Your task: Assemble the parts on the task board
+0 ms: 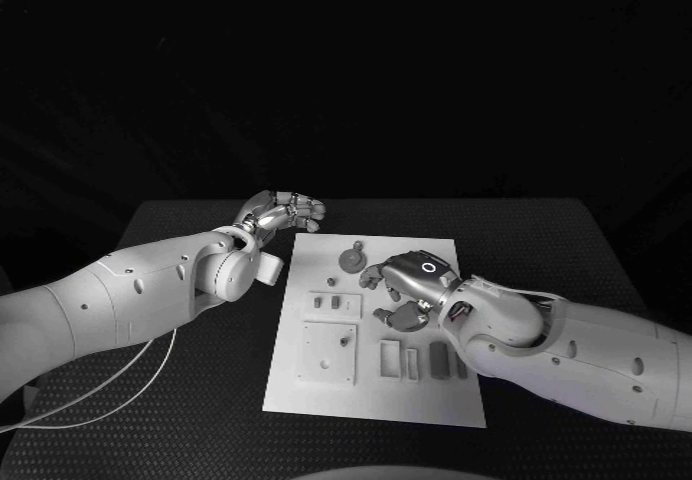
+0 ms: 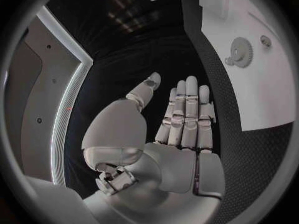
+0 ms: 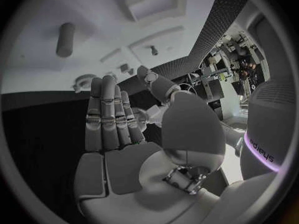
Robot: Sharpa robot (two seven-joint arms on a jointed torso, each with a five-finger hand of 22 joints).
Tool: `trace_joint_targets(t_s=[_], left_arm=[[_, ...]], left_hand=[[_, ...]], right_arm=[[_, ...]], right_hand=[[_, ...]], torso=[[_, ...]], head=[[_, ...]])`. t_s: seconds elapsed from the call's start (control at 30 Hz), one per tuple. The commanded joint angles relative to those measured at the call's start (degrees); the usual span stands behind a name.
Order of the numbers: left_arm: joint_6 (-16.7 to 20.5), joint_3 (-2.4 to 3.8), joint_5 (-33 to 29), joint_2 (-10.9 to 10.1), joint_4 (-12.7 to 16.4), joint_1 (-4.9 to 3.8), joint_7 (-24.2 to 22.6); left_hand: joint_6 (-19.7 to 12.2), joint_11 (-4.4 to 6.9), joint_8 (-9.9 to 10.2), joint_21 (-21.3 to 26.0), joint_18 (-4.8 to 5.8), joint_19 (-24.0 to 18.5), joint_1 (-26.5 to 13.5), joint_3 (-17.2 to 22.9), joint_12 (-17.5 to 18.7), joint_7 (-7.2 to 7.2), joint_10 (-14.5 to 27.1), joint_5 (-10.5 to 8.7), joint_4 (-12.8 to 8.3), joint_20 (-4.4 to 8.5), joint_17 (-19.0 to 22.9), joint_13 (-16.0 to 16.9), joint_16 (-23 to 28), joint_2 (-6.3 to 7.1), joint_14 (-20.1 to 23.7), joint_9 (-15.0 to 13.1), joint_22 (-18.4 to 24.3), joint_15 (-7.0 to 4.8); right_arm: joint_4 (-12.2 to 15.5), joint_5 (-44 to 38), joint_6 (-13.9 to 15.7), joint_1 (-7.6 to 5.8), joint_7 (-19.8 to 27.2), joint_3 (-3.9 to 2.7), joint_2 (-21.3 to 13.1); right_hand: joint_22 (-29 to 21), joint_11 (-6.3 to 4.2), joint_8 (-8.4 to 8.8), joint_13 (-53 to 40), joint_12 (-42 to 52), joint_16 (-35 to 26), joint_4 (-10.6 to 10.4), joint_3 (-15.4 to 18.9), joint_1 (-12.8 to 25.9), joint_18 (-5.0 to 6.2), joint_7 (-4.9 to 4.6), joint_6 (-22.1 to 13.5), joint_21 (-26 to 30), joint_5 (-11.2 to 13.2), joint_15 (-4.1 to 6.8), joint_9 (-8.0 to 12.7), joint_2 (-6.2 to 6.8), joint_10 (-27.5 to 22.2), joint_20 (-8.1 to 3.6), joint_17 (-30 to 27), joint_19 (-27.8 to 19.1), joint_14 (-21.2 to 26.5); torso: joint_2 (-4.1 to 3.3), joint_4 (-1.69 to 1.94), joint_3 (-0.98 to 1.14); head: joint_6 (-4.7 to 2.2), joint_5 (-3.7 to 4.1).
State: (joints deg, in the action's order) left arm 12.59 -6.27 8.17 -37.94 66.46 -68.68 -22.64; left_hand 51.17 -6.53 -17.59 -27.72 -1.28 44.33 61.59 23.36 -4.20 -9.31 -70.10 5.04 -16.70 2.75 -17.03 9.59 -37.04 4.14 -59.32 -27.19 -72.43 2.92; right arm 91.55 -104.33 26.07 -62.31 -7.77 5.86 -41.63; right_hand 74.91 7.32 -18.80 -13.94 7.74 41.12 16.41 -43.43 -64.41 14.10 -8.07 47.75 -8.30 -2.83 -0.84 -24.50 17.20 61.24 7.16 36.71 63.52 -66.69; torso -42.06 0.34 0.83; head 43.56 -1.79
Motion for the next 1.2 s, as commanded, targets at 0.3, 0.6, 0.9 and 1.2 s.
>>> trace_joint_targets(t_s=[0.3, 0.6, 0.9, 1.2], left_arm=[[-1.12, 0.03, -0.38, 0.36, -0.07, -0.07, -0.27], [-1.18, 0.03, -0.46, 0.42, -0.28, -0.06, -0.31], [-1.13, 0.03, -0.46, 0.49, -0.36, -0.06, -0.41], [-1.12, 0.03, -0.46, 0.33, -0.36, -0.06, -0.37]], left_hand=[[-0.42, -0.09, 0.13, 0.23, -0.37, -0.09, -0.16, -0.21, 0.31, 0.08, 0.52, -0.17, 0.13, -0.37, -0.12, -0.08, 0.38, -0.34, -0.03, 0.10, -0.10, 0.43], [-0.43, -0.10, 0.13, 0.25, -0.37, -0.09, -0.18, -0.22, 0.29, 0.07, 0.53, -0.18, 0.15, -0.38, -0.19, -0.09, 0.43, -0.37, -0.04, 0.11, -0.13, 0.43], [-0.42, -0.09, 0.11, 0.31, -0.36, -0.12, -0.23, -0.24, 0.27, 0.07, 0.52, -0.18, 0.16, -0.40, -0.28, -0.10, 0.54, -0.40, 0.00, 0.11, -0.17, 0.46], [-0.41, -0.09, 0.11, 0.36, -0.35, -0.16, -0.25, -0.25, 0.25, 0.07, 0.52, -0.18, 0.15, -0.42, -0.35, -0.11, 0.63, -0.42, 0.04, 0.12, -0.19, 0.48]], right_arm=[[0.54, 2.54, -8.65, -1.66, 1.00, -1.02, -5.68], [-1.95, 1.30, -11.31, -1.65, 0.61, -0.68, -5.46], [-4.01, 0.98, -12.31, -1.32, 0.74, 0.32, -3.91], [-4.37, 0.90, -11.45, -0.60, 1.40, 0.44, -3.23]], right_hand=[[0.91, -0.81, -0.91, 0.25, 0.53, 0.50, -0.09, 0.04, 1.29, 0.90, 0.22, 1.43, -0.35, -0.33, 0.61, -0.13, 0.01, 1.54, -0.85, 0.66, 1.95, -1.96], [0.92, -0.75, -0.84, 0.73, -0.03, -0.19, -0.05, 1.79, 2.66, 0.90, 0.95, 1.24, 0.24, -0.15, 0.50, 0.09, -0.01, 0.81, -0.44, 0.67, 0.96, -1.18], [0.96, -1.25, -1.27, 0.77, 0.24, -0.20, -0.64, 1.05, 2.03, 0.90, 0.92, 1.99, 0.22, -0.05, 0.92, 0.03, -0.11, 1.43, -0.55, 0.89, 1.33, -1.48], [1.10, -1.71, -2.81, 0.27, 1.82, 0.21, -3.25, -2.52, -0.21, 0.90, 0.64, 4.63, -0.25, 0.06, 1.38, -0.52, -0.86, 4.67, -1.04, 1.45, 2.76, -2.49]], torso=[[-0.03, 0.03, -0.02], [-0.08, 0.00, 0.05], [-0.12, 0.13, -0.03], [-0.10, 0.18, -0.05]], head=[[-0.88, 0.31], [-1.06, 0.59], [-1.00, 0.85], [-0.67, 0.76]])
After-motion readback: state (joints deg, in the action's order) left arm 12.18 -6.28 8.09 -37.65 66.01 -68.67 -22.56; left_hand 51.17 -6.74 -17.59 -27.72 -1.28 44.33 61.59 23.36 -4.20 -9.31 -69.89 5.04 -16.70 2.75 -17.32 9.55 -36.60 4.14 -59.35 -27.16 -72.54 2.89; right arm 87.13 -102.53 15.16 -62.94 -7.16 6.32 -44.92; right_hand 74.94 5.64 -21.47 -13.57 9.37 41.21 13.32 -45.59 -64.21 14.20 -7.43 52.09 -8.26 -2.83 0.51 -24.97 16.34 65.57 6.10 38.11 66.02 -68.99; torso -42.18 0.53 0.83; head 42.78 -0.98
